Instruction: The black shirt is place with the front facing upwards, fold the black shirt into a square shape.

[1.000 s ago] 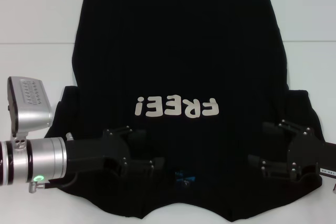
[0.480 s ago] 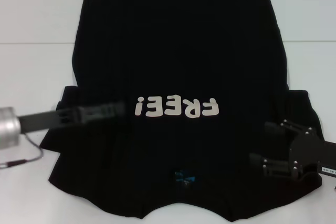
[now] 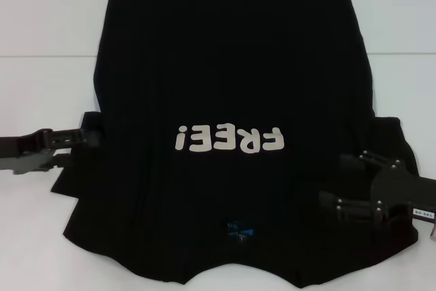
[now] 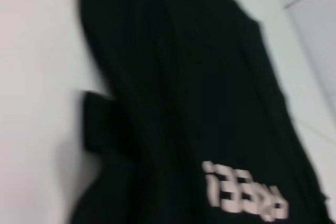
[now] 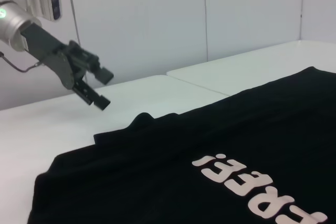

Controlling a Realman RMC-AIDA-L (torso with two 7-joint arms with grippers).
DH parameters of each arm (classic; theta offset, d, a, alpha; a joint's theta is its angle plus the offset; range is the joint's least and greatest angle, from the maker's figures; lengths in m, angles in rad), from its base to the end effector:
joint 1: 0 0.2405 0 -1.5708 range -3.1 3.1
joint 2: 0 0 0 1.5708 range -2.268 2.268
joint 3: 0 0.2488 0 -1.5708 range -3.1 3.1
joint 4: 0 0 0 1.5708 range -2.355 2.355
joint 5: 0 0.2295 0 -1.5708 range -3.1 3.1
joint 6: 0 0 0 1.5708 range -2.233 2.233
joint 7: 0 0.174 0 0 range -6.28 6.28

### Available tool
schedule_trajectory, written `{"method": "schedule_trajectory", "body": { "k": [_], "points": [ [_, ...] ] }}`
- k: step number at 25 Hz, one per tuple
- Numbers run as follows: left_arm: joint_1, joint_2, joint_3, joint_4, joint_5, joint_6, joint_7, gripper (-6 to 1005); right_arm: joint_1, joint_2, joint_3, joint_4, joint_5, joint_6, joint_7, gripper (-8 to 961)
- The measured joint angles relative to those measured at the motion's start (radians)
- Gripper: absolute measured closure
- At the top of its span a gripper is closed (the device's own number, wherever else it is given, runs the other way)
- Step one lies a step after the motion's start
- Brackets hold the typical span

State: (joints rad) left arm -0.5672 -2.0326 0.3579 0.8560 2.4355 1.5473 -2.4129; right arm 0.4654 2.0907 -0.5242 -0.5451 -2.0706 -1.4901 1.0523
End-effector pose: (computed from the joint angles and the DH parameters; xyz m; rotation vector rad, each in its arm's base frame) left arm -0.3220 0.3677 0.0567 -2.0101 -1.8718 -0.5411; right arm 0.3037 0.3309 -0.0326 -2.6056 0.4761 0.6220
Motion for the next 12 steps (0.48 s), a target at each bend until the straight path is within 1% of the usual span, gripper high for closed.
{"method": "schedule_trajectory", "body": {
  "k": [5, 12],
  "points": [
    [-0.014, 0.002, 0.017, -0.005, 0.056, -0.075, -0.037, 82, 0.015, -0.001, -0.001, -0.001, -0.003, 0.003, 0.008, 24],
    [-0.04, 0.003, 0.035, -0.05, 0.061, -0.169, -0.04, 84, 0.019, -0.001, 0.0, -0.001, -0.005, 0.012, 0.009, 24]
  ]
}}
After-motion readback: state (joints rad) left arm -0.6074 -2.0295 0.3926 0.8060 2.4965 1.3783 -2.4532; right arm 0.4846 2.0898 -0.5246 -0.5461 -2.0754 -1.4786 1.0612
